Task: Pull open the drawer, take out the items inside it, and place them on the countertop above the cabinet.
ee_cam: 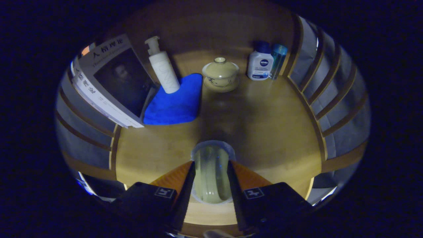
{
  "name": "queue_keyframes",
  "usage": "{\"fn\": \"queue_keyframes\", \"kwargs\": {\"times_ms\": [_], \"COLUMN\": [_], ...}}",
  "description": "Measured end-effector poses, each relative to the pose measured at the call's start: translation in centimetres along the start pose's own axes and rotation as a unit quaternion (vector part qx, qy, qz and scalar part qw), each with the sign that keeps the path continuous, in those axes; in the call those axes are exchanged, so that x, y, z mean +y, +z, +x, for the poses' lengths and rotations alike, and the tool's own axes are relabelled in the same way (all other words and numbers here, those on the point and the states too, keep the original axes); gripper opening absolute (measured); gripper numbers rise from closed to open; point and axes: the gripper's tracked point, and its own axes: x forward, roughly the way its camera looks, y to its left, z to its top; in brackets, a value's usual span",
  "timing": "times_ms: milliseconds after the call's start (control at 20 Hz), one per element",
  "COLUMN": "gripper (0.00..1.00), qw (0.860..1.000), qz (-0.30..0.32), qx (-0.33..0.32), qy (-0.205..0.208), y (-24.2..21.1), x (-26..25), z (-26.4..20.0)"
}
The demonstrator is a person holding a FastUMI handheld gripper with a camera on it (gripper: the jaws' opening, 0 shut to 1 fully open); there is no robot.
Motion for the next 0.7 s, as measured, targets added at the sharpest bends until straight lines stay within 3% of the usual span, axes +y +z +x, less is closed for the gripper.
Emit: {"fn": "queue_keyframes", "kwargs": {"times_ms": [150, 300, 650, 700], "gripper": [0.61, 0.61, 0.61, 0.71], "qw": [0.999, 0.992, 0.962, 0.959], "qz": [-0.007, 0.003, -0.019, -0.023], "qx": [-0.044, -0.126, -0.267, -0.280], "qy": [0.025, 0.026, 0.049, 0.047], "y": [-0.6, -0.6, -7.1, -8.3], "x": [0.5, -0.4, -0.8, -1.1], "z": [-1.9, -4.6, -11.0, -11.9]}}
